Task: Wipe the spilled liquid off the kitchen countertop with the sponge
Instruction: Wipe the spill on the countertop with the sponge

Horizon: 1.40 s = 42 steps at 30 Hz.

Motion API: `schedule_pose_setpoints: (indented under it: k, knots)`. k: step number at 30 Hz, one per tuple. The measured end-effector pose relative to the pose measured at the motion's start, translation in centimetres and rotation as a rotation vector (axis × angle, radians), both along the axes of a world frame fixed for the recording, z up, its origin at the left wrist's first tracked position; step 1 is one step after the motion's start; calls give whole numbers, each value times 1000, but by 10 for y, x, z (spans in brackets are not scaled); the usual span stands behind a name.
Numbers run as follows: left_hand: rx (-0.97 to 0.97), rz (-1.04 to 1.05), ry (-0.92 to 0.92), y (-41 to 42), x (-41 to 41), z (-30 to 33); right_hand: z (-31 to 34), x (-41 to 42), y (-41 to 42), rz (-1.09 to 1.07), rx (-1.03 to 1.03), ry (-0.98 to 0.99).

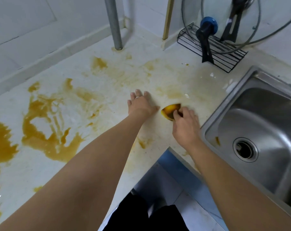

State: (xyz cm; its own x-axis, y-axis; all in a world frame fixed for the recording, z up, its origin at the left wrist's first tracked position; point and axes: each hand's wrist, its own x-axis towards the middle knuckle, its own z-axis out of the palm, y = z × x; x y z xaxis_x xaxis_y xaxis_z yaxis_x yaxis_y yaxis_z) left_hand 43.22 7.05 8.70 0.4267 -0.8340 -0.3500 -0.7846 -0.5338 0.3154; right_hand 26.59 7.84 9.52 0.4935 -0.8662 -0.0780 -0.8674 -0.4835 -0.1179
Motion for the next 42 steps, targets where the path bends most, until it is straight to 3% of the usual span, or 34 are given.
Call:
schedule_pose_setpoints:
  k: [2, 5, 9, 14, 17, 19, 24, 29, 34, 39, 42]
  knots:
    - [13, -39, 2, -13, -11, -1, -3, -16, -16, -6, 0, 7]
    - [18, -67, -12, -34, -24, 0, 0, -33, -43, -203, -26, -28]
    - [12, -22, -10, -64, -39, 0, -6, -28, -51, 58, 22, -60]
    - [36, -41, -29, -98, -50, 5, 0, -76, -113, -262, -20, -77]
    - [42, -32, -36, -111, -57, 4, -5, -66, -104, 13, 35, -144]
    - [51, -52, -36, -120, -64, 1, -9, -73, -111, 64, 3, -164]
    - [69, -80, -63, -123, -63, -4, 0, -95, -170, -295, -13, -149]
    - [67, -79, -77, -125, -61, -6, -10, -70, -165, 18, 54, -239]
    - [74, -86, -76, -126, -60, -6, -2, -83, -201, -269, 3, -241]
    - [69, -100, -88, -123, -61, -4, -12, -55, -166, 114, 112, -373]
    - [24, -97, -86, -116, -52, -1, -9, -69, -192, -76, 52, -330]
